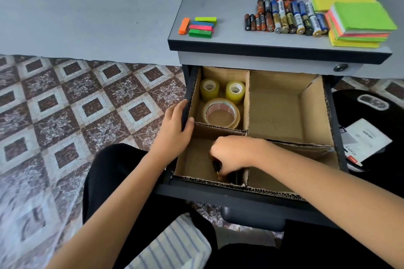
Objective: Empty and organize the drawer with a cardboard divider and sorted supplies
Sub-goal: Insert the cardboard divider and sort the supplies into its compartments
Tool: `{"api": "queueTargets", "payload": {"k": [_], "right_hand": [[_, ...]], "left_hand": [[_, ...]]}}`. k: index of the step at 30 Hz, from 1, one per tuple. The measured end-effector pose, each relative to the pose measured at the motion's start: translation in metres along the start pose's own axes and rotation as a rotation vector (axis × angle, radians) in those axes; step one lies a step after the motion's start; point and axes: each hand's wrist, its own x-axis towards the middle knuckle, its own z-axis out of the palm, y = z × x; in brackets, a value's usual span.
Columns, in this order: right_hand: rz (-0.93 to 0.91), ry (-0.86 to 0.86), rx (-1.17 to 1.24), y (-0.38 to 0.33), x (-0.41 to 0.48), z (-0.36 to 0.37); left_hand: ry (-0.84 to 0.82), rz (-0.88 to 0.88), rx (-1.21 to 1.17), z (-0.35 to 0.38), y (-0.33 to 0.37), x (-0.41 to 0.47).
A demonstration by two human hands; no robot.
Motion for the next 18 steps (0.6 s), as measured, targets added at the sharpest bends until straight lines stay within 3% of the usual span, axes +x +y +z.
{"api": "queueTargets", "payload": {"k": [9,18], "right_hand": [[0.049,-0.165,0.06,0.007,0.012,-0.003],[0.147,-0.389,0.414,0.021,0.03,-0.008]], "left_hand": [[-0.071,-0.069,-0.083,0.003,-0.001,-0.001],[-0.063,-0.067,-0.084,0.006,-0.005,0.0]]}}
